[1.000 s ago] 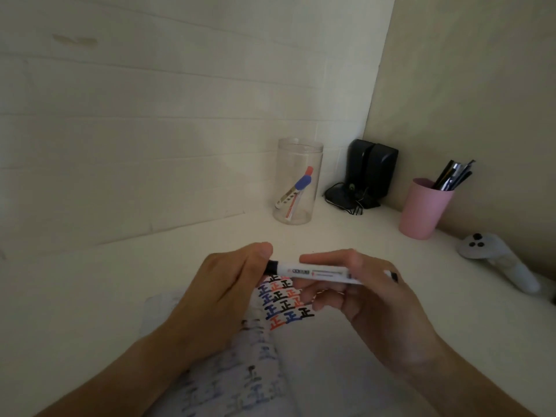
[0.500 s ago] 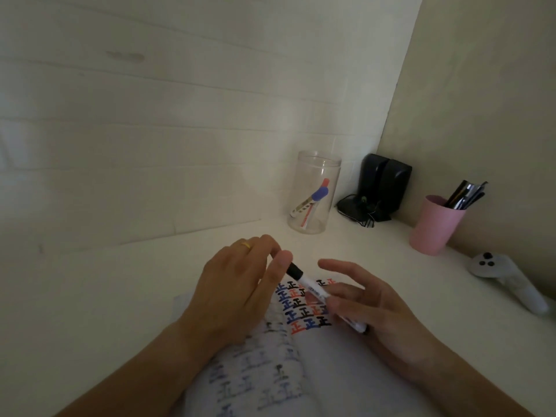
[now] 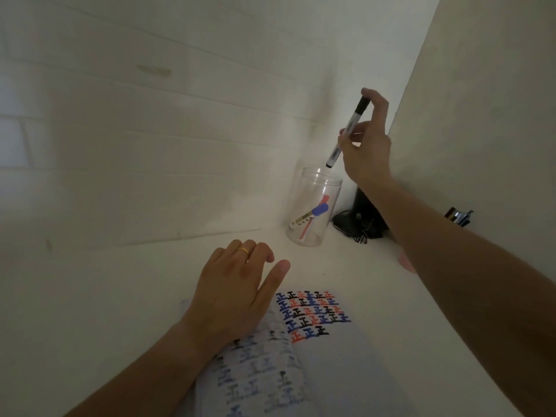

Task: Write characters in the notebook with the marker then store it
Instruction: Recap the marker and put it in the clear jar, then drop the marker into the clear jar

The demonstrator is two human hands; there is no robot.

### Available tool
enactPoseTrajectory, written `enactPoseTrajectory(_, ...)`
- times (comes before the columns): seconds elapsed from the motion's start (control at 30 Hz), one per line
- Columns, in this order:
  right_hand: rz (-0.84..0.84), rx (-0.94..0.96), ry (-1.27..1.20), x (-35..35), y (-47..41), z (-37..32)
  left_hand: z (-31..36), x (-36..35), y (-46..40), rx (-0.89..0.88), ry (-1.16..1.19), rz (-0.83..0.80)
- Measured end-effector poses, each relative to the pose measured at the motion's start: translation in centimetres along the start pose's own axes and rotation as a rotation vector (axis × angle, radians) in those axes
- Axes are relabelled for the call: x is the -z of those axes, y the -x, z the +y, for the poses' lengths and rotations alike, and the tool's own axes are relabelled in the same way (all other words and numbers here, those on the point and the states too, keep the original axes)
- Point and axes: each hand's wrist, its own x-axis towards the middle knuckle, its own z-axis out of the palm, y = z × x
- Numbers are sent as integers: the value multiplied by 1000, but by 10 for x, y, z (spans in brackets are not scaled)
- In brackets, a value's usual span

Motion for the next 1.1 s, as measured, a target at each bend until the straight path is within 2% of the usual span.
enactPoseTrajectory(0.1,37,40,107,-15,-1,15,0,-2,0,3,-4,-5)
enactPoseTrajectory(0.27,-81,-33,337,-35,17,40,-1,-3,-1,10,-16,-4)
enactPoseTrajectory(0.57,-110,-92,442,-45,22,61,-4,-6,-1,22,-29,-23)
enactPoseTrajectory(0.77,-168,-71,461,-29,31,44,-11,-8,-1,18,-16,-26)
enactPoseTrajectory(0.93,-120,-53,343,14,94,1,-17,-4,-4,16,-25,-3)
enactPoseTrajectory(1.1,-327,-187,363,64,193,-33,-1,9,2,-56,-77,-44)
